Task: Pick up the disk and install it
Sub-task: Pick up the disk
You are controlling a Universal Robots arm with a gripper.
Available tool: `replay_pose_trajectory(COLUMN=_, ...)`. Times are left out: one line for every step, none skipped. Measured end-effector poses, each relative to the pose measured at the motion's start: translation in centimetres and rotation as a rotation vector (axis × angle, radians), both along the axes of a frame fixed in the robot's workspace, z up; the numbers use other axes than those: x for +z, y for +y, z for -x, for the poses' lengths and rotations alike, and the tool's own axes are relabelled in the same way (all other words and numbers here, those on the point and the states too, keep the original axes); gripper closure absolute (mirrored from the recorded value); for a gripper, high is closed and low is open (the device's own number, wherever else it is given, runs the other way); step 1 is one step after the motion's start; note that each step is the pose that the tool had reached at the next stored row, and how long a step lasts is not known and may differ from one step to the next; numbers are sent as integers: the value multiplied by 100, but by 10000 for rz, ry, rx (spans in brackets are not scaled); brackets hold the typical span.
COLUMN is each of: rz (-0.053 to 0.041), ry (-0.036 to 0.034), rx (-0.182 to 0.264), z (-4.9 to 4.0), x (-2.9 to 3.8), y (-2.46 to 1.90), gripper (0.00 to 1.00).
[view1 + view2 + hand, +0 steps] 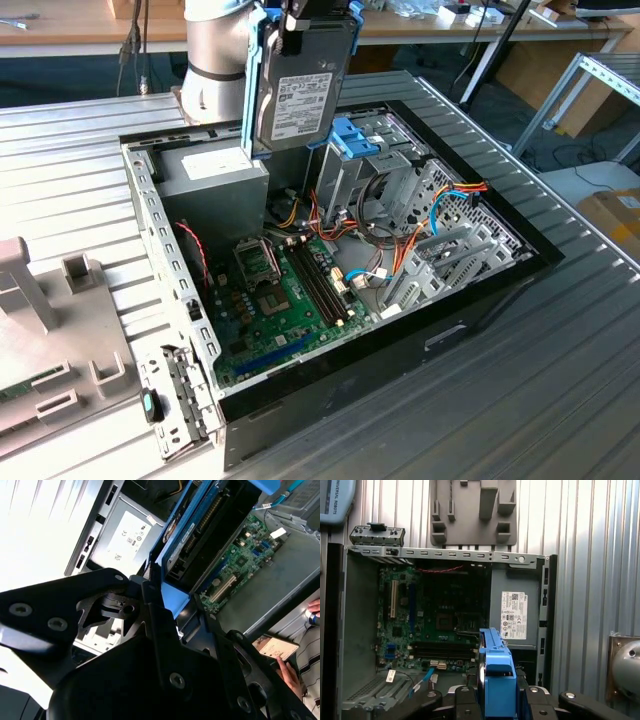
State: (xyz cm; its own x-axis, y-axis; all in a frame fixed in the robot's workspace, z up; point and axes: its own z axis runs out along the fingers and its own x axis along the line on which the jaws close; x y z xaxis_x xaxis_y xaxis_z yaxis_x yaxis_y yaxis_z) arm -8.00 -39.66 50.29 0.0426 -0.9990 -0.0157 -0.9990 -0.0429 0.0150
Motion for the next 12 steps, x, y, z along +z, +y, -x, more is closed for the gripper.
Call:
replay_pose_trajectory(rz=0, ry=1, rx=0, z=-18, x=0, y=0, gripper=63)
replay_pose_trajectory(rz=0, ry=0, rx=-1, z=-62, x=0, y=0, gripper=63)
replay_pose_trajectory(rz=0, ry=0, rx=-1, z=-90, x=0, y=0, gripper=63)
replay_pose_trajectory(rz=-1, ry=0, rx=0, z=-107, x=0, y=0, gripper=63)
replay_pose_trajectory(rz=0, ry=0, rx=-2, z=-108, x=0, y=0, gripper=63)
replay_pose_trajectory(rz=-1, ry=0, rx=0, z=-109, x=0, y=0, gripper=63)
replay_pose_trajectory(rz=-1, ry=0, rx=0, z=-112, x=0, y=0, gripper=63)
replay_pose_trajectory(rz=-1, ry=0, rx=-1, z=-115, x=0, y=0, gripper=63)
replay_pose_trajectory(rz=-1, ry=0, rx=0, z=-118, x=0, y=0, gripper=63)
replay_pose_trajectory(rz=-1, ry=0, rx=1, z=-123, x=0, y=0, gripper=63)
replay_pose_trajectory(rz=0, ry=0, rx=0, z=-128, x=0, y=0, gripper=63)
replay_pose_trajectory(rz=-1, ry=0, rx=0, z=-134, x=0, y=0, gripper=63)
